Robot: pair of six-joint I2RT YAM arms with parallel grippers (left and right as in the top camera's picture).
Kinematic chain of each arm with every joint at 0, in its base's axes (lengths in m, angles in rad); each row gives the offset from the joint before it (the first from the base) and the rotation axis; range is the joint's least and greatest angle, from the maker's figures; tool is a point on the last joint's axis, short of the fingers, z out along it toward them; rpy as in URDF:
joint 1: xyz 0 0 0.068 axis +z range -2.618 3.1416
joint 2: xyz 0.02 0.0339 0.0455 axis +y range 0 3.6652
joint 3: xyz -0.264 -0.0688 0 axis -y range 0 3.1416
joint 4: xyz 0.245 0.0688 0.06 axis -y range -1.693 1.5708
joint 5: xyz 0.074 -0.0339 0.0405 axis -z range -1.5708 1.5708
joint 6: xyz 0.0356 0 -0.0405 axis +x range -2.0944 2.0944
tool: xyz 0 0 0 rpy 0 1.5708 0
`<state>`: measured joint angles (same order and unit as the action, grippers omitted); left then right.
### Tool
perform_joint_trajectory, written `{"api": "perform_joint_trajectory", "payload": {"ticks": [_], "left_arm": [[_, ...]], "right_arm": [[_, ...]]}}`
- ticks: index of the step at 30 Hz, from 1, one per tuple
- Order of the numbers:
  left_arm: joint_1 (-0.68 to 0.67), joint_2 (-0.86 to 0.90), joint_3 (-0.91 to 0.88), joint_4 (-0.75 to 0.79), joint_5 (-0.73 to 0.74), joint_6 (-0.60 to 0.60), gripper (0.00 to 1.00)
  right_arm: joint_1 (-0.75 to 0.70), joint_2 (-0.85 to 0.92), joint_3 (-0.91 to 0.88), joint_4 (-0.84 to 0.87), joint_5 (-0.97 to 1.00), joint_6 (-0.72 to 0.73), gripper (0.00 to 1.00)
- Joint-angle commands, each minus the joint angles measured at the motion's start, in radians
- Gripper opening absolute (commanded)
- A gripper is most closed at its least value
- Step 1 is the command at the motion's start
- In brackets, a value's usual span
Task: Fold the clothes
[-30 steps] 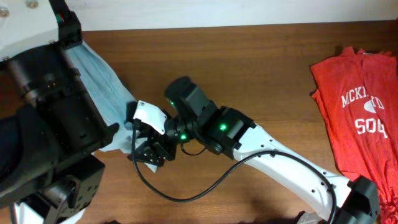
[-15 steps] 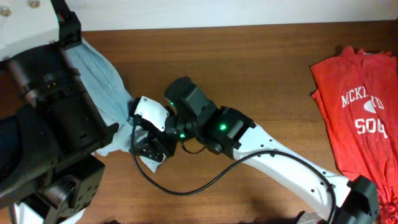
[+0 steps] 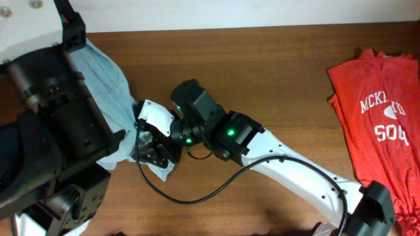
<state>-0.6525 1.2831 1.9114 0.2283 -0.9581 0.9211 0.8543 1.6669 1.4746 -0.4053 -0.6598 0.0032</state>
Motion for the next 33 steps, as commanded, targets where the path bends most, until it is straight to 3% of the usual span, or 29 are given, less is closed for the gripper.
{"api": "perform_joint_trajectory", "payload": {"ticks": [1, 9, 15, 22, 28, 33], "left_arm": [[0.001, -0.006, 0.027, 0.003, 0.007, 0.016, 0.0], [0.001, -0.006, 0.027, 0.003, 0.003, 0.017, 0.0], [0.001, -0.004, 0.027, 0.003, 0.004, 0.017, 0.0], [0.001, 0.003, 0.027, 0.003, 0.003, 0.045, 0.0], [0.001, 0.009, 0.027, 0.003, -0.015, 0.073, 0.0], [0.001, 0.009, 0.027, -0.017, -0.045, 0.071, 0.01]], "right_arm": [[0.001, -0.064, 0.001, 0.006, -0.024, 0.014, 0.71], [0.001, -0.092, 0.001, -0.04, 0.017, 0.014, 0.65], [0.001, -0.092, 0.001, -0.063, 0.016, 0.033, 0.39], [0.001, -0.099, 0.001, -0.121, 0.034, 0.032, 0.21], [0.001, -0.169, 0.001, -0.21, 0.299, 0.08, 0.04], [0.001, -0.295, 0.001, -0.304, 0.649, 0.185, 0.04]]}}
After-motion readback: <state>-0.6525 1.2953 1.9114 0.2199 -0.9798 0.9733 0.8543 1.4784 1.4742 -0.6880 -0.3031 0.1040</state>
